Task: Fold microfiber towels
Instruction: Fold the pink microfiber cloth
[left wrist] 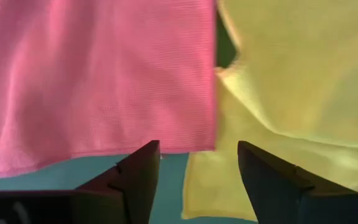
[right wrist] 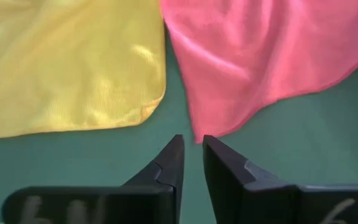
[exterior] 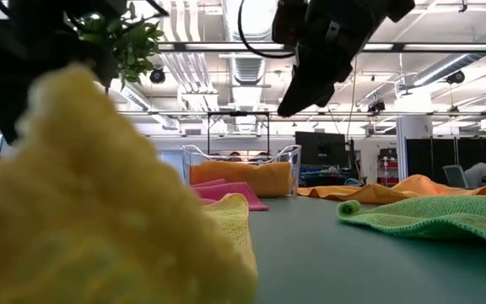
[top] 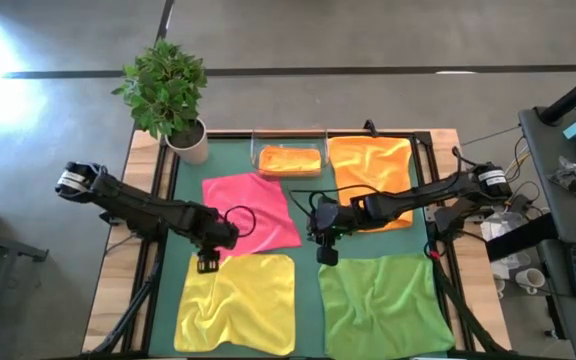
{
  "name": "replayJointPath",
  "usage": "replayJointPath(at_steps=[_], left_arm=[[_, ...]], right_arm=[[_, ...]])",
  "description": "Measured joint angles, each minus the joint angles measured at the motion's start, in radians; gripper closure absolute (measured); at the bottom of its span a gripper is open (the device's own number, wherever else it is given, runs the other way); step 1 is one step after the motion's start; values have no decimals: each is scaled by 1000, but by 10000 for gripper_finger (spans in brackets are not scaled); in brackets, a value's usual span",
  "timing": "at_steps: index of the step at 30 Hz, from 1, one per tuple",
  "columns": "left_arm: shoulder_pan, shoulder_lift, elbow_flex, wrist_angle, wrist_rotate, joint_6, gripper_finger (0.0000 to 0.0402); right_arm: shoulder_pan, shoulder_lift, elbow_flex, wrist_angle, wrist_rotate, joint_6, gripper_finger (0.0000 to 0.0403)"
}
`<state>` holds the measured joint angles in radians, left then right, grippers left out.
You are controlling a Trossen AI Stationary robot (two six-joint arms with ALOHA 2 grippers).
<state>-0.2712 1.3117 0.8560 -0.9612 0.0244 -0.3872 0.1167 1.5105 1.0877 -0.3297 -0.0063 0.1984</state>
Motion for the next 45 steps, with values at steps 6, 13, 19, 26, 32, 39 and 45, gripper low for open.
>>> replayJointPath(at_steps=[6, 13, 19, 26, 32, 39, 45], left_arm=[[-138, -5, -5, 17, -48, 26, 196], [-271, -5, -72, 85, -197, -62, 197], [-295, 1, -128, 168, -249, -152, 197], [-295, 8, -155, 178, -250, -188, 197], [-294, 7, -155, 179, -250, -192, 197], [-294, 7, -156, 178, -250, -192, 197], [-294, 7, -156, 176, -250, -193, 197]], right_arm=[[-1, 0, -44, 37, -21, -52, 297], [-1, 0, -100, 175, -20, -132, 259], [-2, 5, -133, 270, -20, -187, 260], [-2, 122, -152, 413, -20, -212, 266], [-5, 233, -87, 417, -20, -238, 270], [-45, 307, -57, 412, -31, -236, 267], [-64, 374, -24, 403, -122, -204, 270]])
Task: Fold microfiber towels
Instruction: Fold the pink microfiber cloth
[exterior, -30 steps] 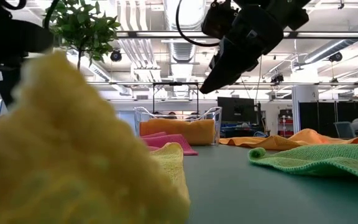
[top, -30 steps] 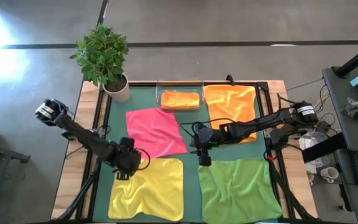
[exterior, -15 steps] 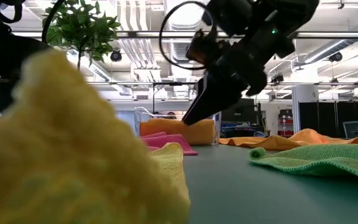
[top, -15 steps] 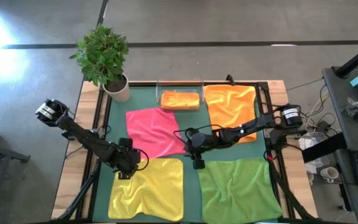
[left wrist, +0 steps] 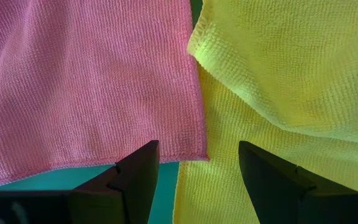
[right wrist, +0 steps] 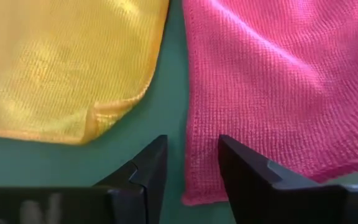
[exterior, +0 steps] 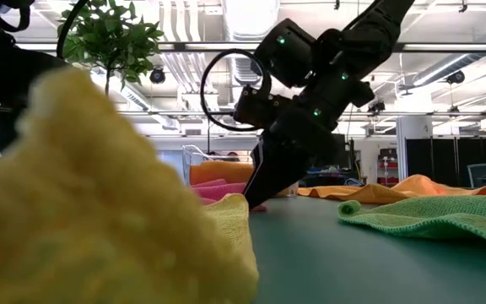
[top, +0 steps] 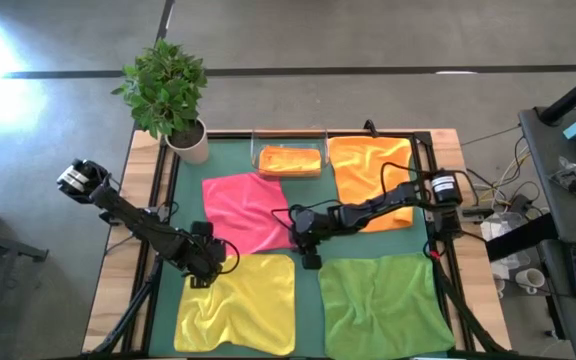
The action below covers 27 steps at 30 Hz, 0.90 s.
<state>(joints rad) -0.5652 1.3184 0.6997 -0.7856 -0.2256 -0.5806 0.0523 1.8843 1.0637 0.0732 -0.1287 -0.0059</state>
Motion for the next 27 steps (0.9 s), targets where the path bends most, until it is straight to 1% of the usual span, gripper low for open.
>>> replayJointPath(at_steps=[4, 7, 12, 15, 18, 23, 27], left_arm=[[0, 0, -6, 0, 0, 9, 197], [0, -1, -19, 1, -2, 9, 197], [0, -1, -54, 16, -2, 8, 197], [0, -1, -54, 28, -9, 8, 197], [0, -1, -54, 42, -19, 8, 197], [0, -1, -55, 46, -83, 9, 197], [0, -1, -56, 46, -92, 10, 197]], right_arm=[[-1, 35, 27, -9, 7, 15, 277], [-5, 58, 50, -17, 9, 49, 289], [-13, 76, 96, -93, 11, 60, 335], [-14, 75, 105, -98, 10, 60, 366], [-13, 74, 113, -101, 8, 60, 387], [-13, 74, 119, -105, 7, 60, 394], [-13, 74, 119, -106, 8, 60, 394]])
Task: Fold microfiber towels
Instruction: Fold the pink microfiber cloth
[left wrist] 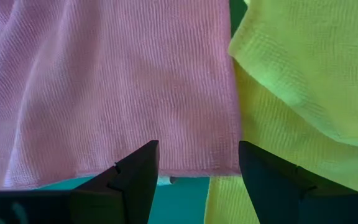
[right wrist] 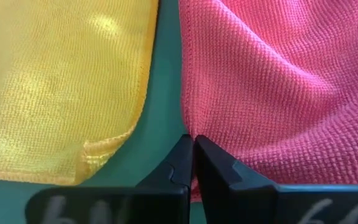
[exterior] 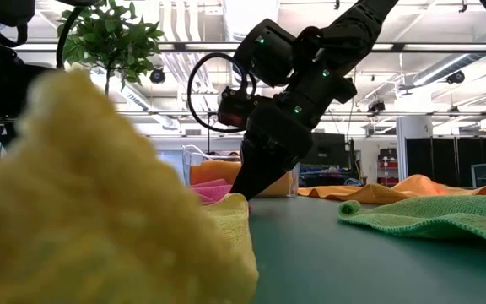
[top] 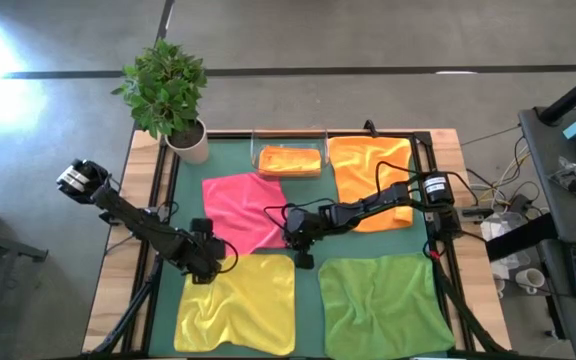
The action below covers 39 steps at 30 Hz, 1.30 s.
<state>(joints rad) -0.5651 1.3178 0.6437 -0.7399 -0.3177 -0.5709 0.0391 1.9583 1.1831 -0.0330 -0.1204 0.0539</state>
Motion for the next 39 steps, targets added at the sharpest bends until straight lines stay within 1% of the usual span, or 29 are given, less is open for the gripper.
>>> replayJointPath(at_steps=[5, 9, 14, 22, 25, 34, 39], left_arm=[[0, 1, -1, 39, 40, 0, 197], [0, 32, -10, 55, 19, 0, 197], [1, 81, -4, 52, 19, -2, 197], [1, 91, 9, 53, 20, -1, 201], [1, 91, 8, 52, 21, -1, 221], [1, 91, 10, 50, 22, 0, 321], [1, 90, 10, 50, 22, 1, 361]], right_arm=[[0, 0, 0, -2, 1, -1, 394], [0, 0, 0, -3, 4, -1, 394], [0, 0, 0, -6, 5, -1, 394], [0, 1, 0, -11, 5, -1, 394], [0, 1, 0, -13, 4, -1, 394], [-2, 1, -1, -13, -11, -2, 394], [-2, 1, -1, -14, -13, -2, 394]])
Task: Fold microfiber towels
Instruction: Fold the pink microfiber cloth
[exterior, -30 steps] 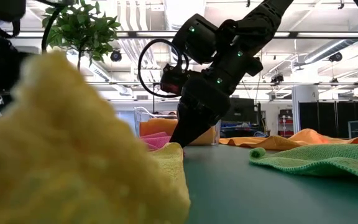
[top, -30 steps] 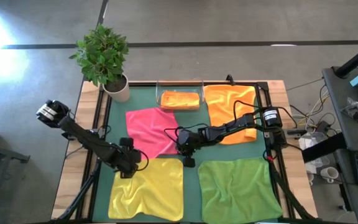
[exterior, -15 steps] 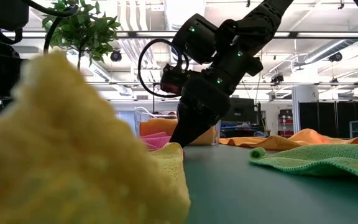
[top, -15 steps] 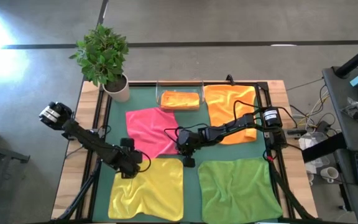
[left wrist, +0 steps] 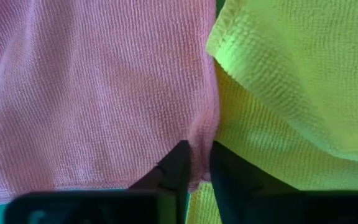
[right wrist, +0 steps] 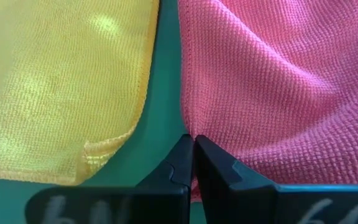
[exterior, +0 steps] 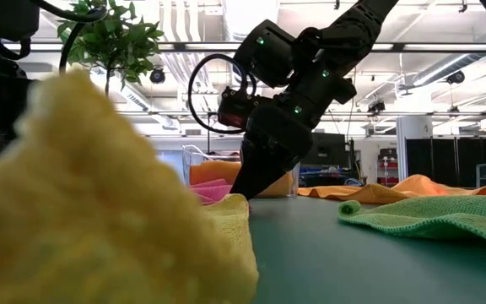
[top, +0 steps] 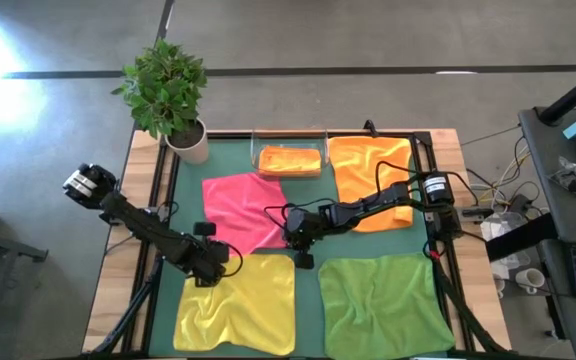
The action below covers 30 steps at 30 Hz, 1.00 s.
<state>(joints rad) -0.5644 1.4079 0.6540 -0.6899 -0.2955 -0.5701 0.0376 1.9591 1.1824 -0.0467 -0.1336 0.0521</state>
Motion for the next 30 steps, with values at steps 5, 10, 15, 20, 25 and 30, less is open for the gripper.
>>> replayJointPath(at_steps=[5, 10, 15, 20, 25, 30], left_arm=[[0, -1, 0, -10, 0, -1, 384], [0, -2, 31, -84, 8, -9, 400], [2, -15, 84, -158, 8, -26, 401], [2, -52, 123, -184, 8, -22, 401], [2, -102, 170, -268, 17, -23, 401], [2, -166, 232, -351, 68, -19, 401]], right_arm=[[0, 0, 0, -1, -2, 0, 394], [1, -14, 12, -38, -2, 2, 394], [0, -65, 45, -178, 6, 0, 394], [0, -97, 137, -311, 14, 0, 394], [0, -93, 234, -436, 52, 4, 394], [4, -95, 366, -530, 54, 66, 394]])
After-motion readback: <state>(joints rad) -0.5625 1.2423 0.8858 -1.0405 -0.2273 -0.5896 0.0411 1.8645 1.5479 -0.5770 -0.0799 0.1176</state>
